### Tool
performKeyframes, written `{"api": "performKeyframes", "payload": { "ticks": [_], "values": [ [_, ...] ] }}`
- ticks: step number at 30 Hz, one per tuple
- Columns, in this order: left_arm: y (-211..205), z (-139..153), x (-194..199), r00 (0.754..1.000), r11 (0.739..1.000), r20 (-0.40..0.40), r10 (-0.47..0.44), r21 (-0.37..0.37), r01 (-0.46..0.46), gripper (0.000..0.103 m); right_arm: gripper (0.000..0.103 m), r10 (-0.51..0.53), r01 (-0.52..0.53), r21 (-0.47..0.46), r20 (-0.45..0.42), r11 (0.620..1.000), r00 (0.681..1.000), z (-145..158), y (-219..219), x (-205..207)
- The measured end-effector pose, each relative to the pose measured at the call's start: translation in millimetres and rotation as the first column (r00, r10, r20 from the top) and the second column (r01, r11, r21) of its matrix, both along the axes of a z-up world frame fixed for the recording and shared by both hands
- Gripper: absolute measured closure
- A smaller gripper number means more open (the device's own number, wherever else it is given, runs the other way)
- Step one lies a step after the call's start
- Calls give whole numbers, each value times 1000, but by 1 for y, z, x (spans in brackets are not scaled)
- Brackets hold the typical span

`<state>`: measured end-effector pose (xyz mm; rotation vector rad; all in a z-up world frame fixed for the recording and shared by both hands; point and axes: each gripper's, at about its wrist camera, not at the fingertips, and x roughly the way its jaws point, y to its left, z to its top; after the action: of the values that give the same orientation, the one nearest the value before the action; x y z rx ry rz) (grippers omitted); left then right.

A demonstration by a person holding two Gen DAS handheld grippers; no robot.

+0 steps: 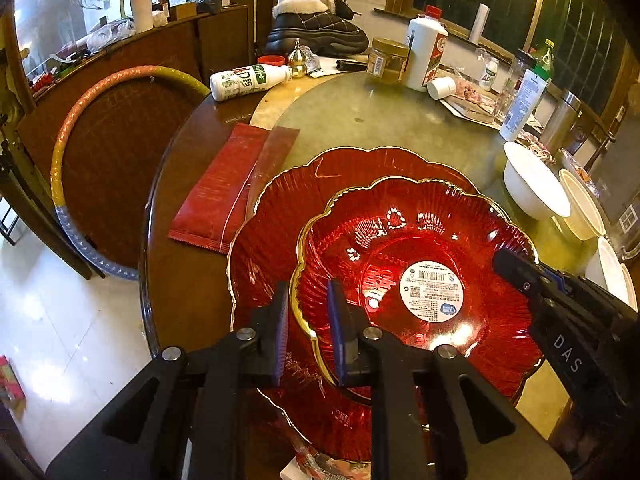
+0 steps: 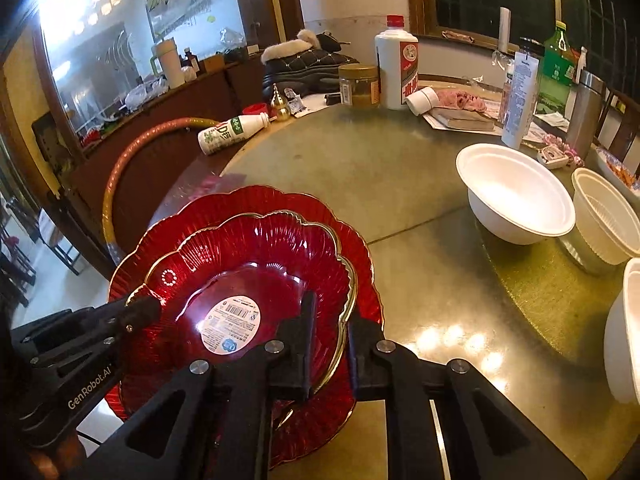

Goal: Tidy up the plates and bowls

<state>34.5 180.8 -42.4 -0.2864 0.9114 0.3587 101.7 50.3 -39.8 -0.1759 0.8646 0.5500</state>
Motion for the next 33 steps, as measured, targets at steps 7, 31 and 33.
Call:
{"api": "performKeyframes", "payload": {
  "ticks": [7,31,33],
  "values": [
    [-2,0,1,1000,1000,-16,3,31,-3,86,87,7,-5,-67,20,998,1000,-1,8,-2],
    [-25,50,12,996,990,92,8,142,-21,24,16,-18,28,213,-50,977,999,39,-61,9],
    [-32,55,17,995,986,102,-5,167,-12,24,15,-80,108,298,-105,948,991,38,-88,21]
  ]
}}
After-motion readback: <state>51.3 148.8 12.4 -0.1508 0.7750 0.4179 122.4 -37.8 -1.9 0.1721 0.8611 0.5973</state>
